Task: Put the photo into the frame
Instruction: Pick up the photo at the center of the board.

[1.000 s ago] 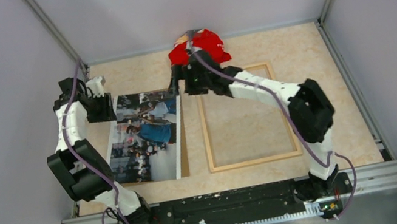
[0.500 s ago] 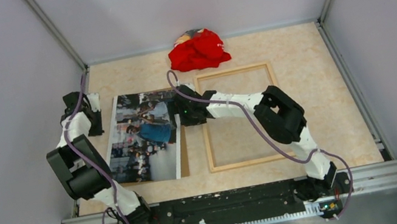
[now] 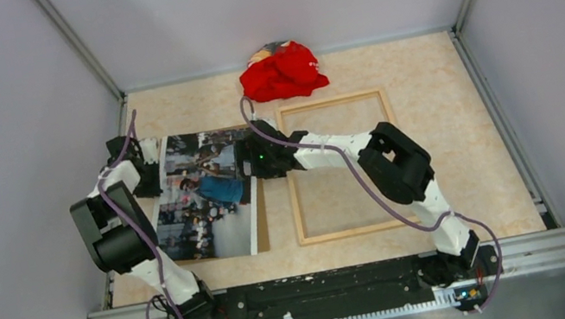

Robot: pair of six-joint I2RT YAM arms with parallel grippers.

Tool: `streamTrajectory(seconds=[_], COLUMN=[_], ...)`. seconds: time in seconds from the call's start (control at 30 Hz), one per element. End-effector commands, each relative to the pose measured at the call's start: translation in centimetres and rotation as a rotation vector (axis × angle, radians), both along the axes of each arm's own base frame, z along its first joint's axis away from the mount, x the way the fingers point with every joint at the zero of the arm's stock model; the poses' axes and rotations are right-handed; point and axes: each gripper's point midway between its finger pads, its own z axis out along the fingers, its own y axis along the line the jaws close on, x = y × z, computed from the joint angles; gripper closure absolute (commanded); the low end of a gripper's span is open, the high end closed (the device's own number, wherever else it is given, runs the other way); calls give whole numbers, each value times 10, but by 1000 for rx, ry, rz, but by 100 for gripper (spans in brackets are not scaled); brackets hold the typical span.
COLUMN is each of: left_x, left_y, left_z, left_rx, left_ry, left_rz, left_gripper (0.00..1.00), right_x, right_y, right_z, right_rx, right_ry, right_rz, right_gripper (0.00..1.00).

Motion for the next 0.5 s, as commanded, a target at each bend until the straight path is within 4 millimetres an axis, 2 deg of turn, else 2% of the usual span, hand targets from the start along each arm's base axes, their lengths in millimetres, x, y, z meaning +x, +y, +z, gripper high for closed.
streamTrajectory(seconds=[0.0, 0.13, 0.23, 0.33, 0.47], left_x=[11, 13, 12, 9, 9], left_y=[-24, -39, -49, -58, -75], left_z=[-2, -2, -10, -18, -17], left_rx=[-43, -44, -49, -68, -125], left_ry=[-44, -50, -32, -9, -6], left_rz=[-49, -84, -107, -127, -173], left_gripper=[74, 73, 73, 74, 74], right_x=[-3, 7, 9, 6, 7], right_y=[-11, -26, -31, -30, -30], right_z=[-31, -28, -30, -33, -36], right_rx=[-2, 51, 69, 80, 76], right_ry=[90, 110, 121, 132, 133], right_rz=[-31, -74, -79, -71, -75], right_gripper=[3, 3, 3, 4, 4])
